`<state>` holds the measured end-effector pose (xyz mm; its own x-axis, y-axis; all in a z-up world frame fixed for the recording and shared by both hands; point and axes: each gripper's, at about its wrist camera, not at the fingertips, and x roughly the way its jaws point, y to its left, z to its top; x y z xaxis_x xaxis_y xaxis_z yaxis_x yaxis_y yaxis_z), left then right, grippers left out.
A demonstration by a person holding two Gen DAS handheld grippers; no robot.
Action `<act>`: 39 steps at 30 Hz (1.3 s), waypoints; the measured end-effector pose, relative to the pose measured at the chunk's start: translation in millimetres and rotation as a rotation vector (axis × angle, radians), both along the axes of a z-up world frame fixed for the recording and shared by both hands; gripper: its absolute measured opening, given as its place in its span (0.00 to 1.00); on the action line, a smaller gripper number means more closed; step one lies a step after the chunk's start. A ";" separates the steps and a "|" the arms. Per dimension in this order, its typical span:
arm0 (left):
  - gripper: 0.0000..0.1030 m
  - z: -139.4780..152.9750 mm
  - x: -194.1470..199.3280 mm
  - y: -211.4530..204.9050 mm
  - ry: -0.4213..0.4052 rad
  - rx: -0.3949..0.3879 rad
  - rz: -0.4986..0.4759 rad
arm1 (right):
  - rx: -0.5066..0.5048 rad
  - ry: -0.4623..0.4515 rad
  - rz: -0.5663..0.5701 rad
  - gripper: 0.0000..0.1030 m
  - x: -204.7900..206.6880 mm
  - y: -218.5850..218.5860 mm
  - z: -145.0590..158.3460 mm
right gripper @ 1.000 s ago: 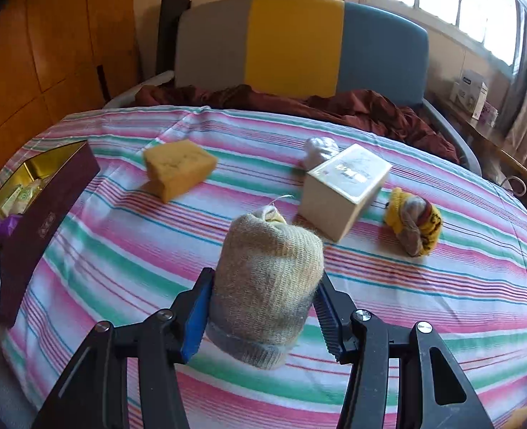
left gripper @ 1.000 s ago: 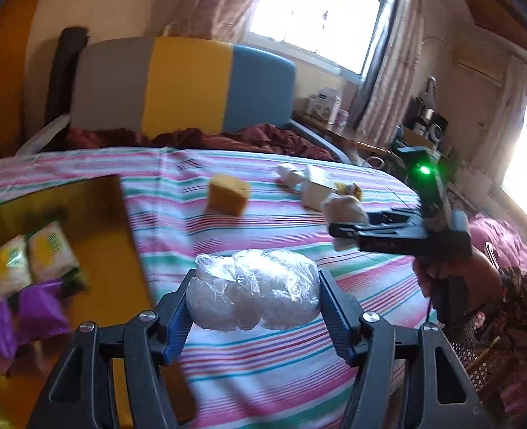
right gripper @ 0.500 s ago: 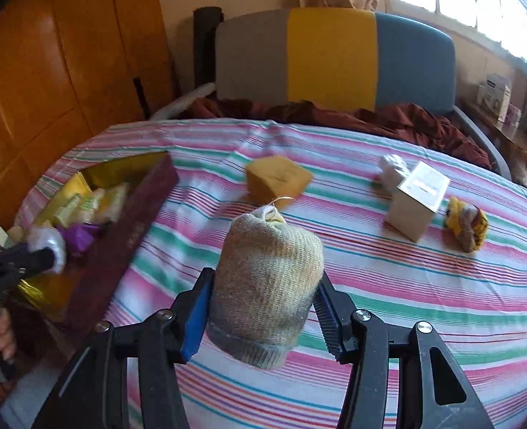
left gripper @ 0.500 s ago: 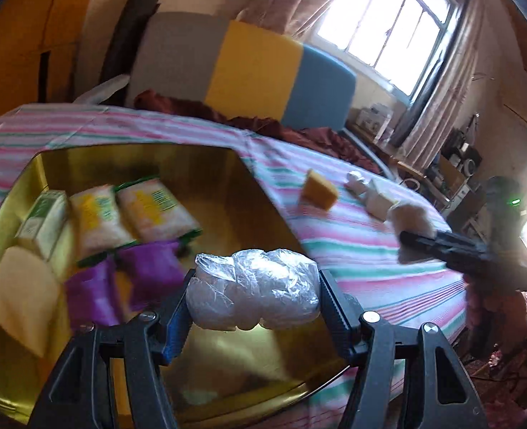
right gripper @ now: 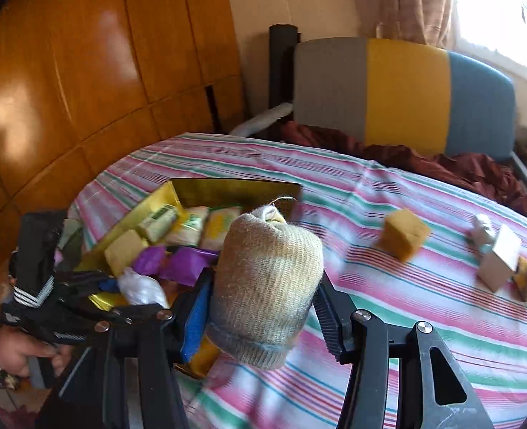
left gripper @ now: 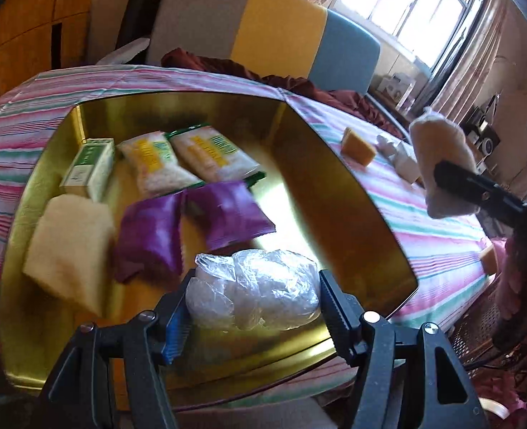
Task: Organize objects
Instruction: 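Carry the sock and the plastic bundle toward the gold tray with both tools, then lower the sock and plastic bundle into the tray and open both tools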
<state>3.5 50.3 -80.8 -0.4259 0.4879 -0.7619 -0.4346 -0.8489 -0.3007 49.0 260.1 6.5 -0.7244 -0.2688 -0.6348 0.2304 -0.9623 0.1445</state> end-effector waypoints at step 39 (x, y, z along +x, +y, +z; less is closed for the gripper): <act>0.80 52.9 15.4 -97.2 0.215 0.169 0.353 | -0.055 -0.237 0.183 0.54 -43.7 -108.7 -64.3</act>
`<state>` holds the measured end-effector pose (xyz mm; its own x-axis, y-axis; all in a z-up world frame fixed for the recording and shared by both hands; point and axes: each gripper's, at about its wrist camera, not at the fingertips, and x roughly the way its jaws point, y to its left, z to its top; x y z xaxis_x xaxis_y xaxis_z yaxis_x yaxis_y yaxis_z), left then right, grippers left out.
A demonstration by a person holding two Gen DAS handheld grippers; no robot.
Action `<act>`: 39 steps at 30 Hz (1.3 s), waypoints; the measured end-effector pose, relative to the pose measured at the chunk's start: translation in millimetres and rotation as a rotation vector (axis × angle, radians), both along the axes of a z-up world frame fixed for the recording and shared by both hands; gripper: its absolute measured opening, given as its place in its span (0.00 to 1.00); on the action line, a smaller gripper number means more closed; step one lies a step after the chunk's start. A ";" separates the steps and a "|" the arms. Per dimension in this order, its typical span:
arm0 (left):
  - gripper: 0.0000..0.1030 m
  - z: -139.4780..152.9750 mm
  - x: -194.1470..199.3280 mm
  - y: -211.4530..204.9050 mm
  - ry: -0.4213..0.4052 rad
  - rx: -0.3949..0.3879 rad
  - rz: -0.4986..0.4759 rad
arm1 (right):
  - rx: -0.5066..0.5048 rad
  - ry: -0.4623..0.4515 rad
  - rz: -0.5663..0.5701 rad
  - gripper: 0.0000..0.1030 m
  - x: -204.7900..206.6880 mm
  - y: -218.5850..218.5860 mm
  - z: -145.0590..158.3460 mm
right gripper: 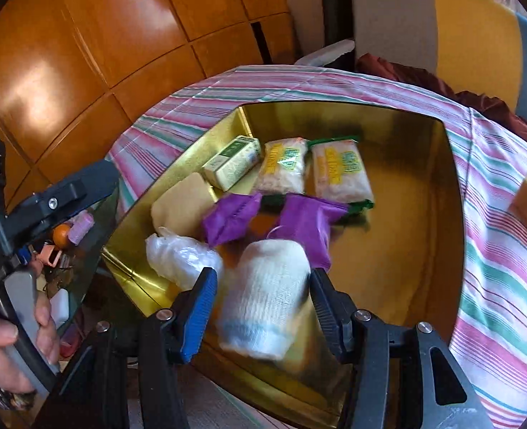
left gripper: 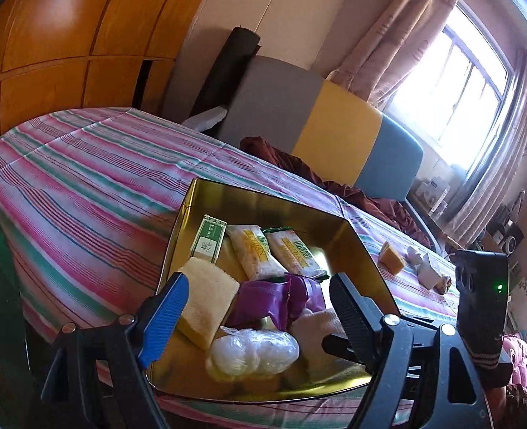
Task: Organize objects
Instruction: 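Lower the sock and plastic bundle into the tray and open both tools, then move both tools back toward the remaining items on the cover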
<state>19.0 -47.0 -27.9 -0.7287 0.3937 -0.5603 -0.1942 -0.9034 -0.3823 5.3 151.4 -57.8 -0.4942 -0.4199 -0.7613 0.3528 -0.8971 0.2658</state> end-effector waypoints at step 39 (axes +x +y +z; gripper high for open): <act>0.80 7.7 40.6 142.2 0.019 -0.102 -0.445 | 0.130 0.066 -0.456 0.69 39.2 179.4 13.9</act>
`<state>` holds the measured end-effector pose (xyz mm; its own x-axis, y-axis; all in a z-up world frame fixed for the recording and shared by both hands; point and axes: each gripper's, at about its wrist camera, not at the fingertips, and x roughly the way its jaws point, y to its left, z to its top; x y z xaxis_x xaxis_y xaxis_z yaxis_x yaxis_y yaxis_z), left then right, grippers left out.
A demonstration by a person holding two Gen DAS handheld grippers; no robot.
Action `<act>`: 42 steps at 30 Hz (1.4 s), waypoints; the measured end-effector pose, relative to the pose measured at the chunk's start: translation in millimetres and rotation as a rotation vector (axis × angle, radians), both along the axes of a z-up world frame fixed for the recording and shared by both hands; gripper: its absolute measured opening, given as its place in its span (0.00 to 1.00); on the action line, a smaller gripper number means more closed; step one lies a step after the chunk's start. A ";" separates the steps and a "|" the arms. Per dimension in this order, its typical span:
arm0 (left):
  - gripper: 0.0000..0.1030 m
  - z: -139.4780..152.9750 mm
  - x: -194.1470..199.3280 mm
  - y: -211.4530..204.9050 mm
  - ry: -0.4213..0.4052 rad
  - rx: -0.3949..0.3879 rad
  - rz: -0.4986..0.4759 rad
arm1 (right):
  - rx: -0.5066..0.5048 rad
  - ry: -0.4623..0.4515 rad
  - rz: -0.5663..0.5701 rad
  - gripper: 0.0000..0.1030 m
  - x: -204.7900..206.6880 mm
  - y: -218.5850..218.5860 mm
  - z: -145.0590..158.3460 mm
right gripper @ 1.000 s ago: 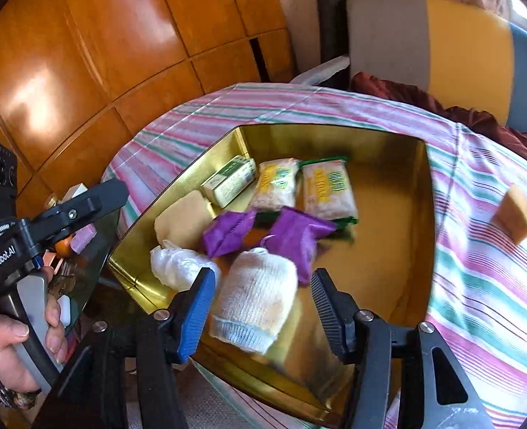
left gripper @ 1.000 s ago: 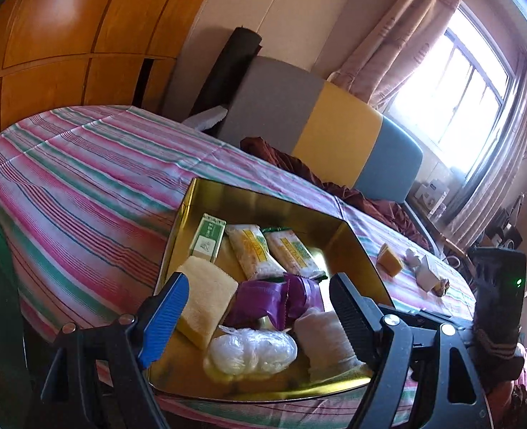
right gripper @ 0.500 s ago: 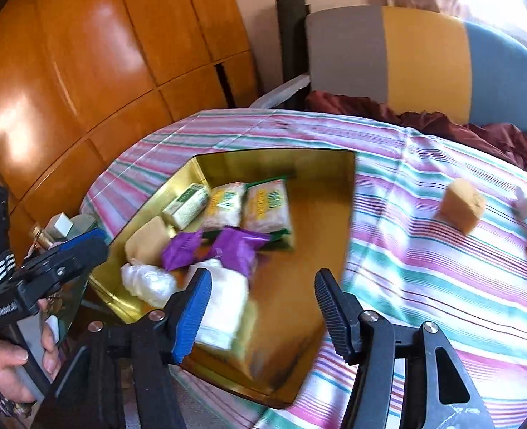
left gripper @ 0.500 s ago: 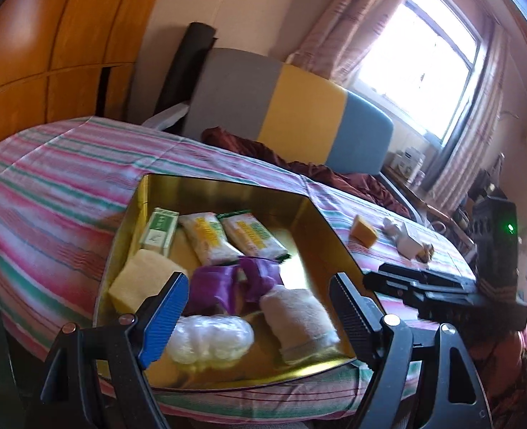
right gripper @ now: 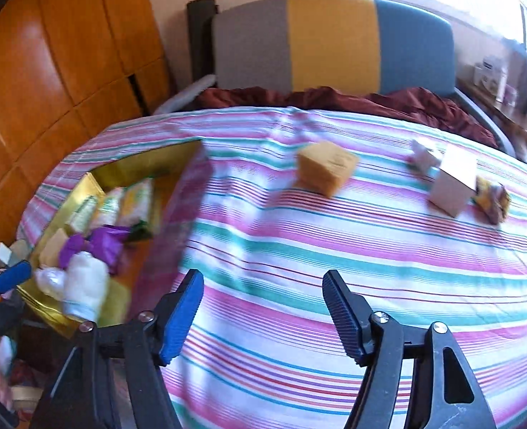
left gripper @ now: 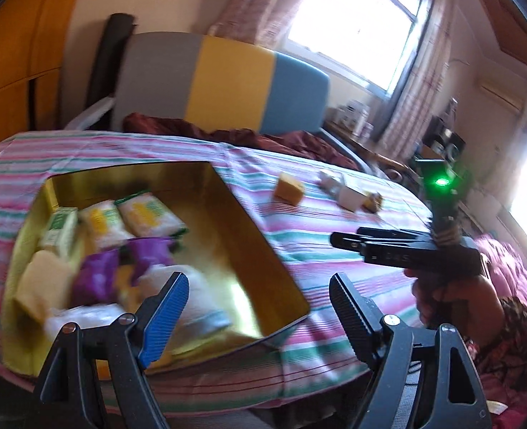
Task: Organize objects
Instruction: 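Move both tools back toward the remaining items on the cover, then grasp the yellow knit sock with the right tool while the left tool grasps the white box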
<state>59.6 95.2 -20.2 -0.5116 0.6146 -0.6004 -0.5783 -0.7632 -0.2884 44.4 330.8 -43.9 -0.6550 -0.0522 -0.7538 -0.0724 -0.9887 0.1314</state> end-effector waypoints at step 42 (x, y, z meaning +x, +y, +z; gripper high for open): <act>0.80 -34.4 -0.1 159.1 -0.162 -0.078 -0.241 | 0.041 -0.096 -0.376 0.47 -78.5 301.4 -44.1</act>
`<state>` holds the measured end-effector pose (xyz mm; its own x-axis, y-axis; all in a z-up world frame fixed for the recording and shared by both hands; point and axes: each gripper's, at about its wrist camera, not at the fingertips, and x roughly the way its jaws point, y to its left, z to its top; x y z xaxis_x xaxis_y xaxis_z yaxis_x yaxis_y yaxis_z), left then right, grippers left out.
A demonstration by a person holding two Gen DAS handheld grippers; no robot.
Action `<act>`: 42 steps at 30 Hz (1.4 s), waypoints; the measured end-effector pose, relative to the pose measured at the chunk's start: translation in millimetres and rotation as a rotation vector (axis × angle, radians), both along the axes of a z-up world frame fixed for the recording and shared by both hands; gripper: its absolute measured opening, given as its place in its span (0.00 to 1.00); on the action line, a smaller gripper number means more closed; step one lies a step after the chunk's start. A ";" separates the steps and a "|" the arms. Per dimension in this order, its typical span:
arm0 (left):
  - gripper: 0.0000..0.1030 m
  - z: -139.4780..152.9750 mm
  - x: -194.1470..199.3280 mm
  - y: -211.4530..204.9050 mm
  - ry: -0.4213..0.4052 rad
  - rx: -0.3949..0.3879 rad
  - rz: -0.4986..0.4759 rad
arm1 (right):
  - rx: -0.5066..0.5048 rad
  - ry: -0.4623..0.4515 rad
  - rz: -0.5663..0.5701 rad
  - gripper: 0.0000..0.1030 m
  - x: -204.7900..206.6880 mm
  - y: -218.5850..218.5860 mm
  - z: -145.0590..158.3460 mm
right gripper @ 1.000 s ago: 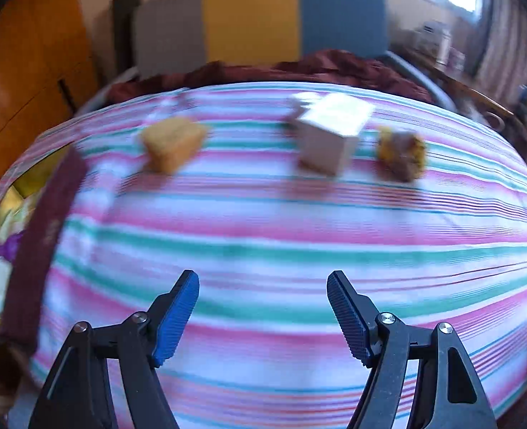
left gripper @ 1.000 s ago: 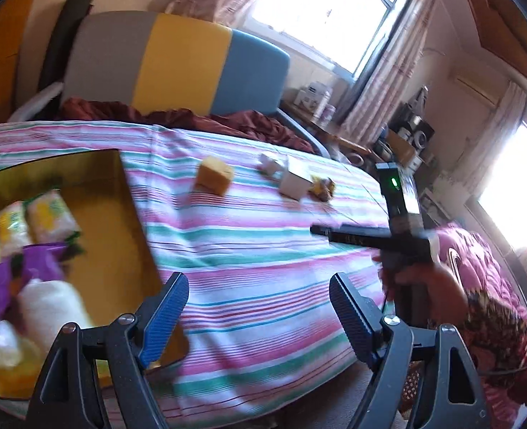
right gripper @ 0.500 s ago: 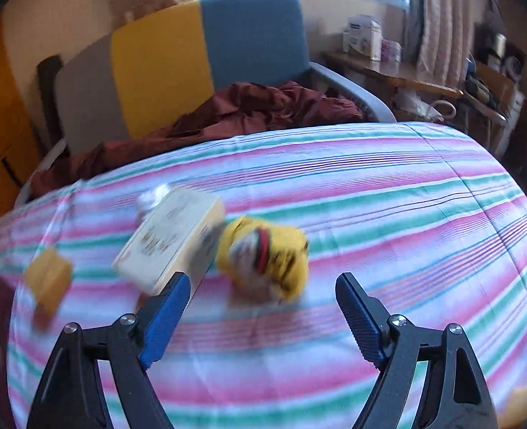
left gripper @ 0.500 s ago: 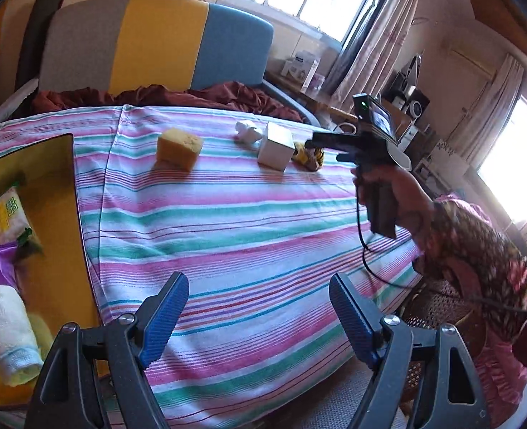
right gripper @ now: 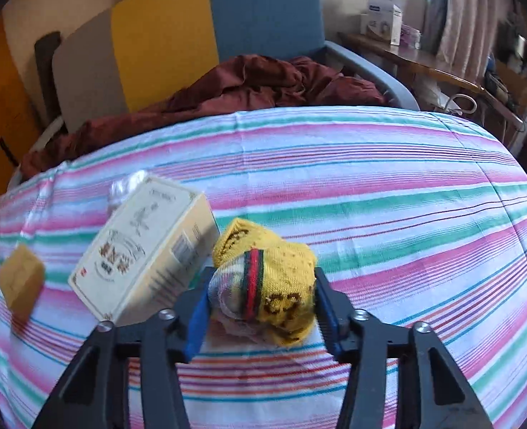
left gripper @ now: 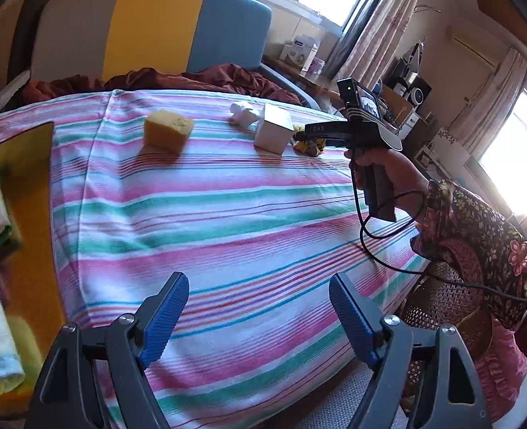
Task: Organize objects
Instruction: 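Grasp the yellow knit sock with the right tool while the left tool grasps the white box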
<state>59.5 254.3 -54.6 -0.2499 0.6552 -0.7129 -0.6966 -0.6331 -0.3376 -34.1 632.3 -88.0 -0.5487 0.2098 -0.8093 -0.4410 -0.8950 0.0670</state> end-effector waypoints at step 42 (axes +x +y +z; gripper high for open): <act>0.80 -27.0 -126.4 261.0 0.168 -0.136 -0.086 | -0.036 -0.116 -0.088 0.46 61.3 10.5 1.4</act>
